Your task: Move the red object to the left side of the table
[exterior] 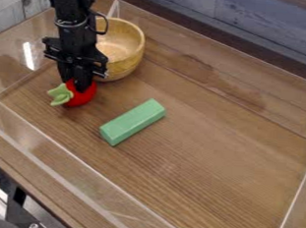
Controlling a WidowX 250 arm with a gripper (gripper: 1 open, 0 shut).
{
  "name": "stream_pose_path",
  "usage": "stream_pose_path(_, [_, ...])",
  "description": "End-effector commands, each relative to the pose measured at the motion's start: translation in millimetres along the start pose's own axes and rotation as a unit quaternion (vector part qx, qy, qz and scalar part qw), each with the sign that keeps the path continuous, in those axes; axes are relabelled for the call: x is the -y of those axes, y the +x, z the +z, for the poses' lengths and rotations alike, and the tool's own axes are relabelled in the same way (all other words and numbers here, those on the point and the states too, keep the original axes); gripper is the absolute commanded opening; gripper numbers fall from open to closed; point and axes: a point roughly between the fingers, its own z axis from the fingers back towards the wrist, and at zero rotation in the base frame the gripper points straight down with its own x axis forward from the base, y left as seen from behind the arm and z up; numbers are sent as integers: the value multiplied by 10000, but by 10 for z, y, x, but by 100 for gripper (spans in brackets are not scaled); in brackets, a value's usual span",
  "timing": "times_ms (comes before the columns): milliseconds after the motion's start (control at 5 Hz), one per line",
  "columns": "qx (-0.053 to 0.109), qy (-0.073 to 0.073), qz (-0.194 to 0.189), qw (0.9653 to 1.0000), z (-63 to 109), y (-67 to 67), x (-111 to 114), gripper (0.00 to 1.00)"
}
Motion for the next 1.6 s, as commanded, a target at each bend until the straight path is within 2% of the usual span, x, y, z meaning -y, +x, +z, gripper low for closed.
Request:
stream_pose_path(0, [-218,-13,85,9997,-160,-14,-19,0])
stream_pose_path(1400, [-551,50,165,9983,-183,54,-119,0])
